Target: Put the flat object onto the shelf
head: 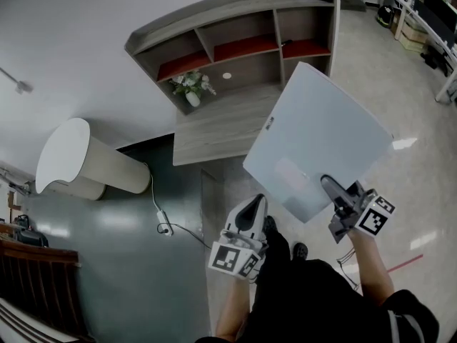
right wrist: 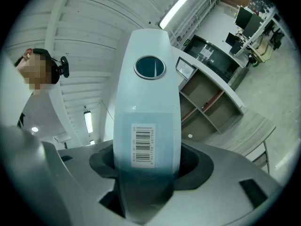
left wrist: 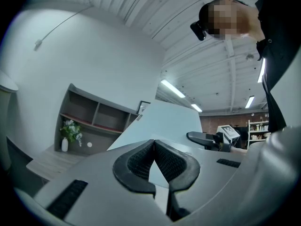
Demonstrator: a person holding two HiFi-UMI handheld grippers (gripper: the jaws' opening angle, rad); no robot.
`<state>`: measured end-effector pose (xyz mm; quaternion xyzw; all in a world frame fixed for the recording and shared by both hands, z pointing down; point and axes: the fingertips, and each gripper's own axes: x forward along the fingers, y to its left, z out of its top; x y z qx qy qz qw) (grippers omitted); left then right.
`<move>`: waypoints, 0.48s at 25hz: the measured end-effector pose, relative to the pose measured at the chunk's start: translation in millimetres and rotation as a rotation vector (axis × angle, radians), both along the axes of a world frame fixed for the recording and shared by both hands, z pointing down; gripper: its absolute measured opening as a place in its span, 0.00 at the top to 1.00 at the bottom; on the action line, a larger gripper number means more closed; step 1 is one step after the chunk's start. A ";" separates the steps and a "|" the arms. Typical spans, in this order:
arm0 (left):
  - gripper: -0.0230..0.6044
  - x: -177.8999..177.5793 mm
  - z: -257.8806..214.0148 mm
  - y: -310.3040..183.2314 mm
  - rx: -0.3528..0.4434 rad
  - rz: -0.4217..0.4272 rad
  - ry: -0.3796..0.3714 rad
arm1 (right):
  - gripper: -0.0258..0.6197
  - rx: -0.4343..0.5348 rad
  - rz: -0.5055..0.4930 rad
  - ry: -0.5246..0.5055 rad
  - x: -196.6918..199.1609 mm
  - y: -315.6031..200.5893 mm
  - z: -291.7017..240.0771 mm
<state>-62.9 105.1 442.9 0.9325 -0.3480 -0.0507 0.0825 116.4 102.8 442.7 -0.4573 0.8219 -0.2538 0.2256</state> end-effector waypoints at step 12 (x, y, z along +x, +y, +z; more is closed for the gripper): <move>0.94 -25.3 -25.0 -120.9 0.042 0.047 0.033 | 0.52 0.042 0.013 0.049 -35.6 -111.7 -31.9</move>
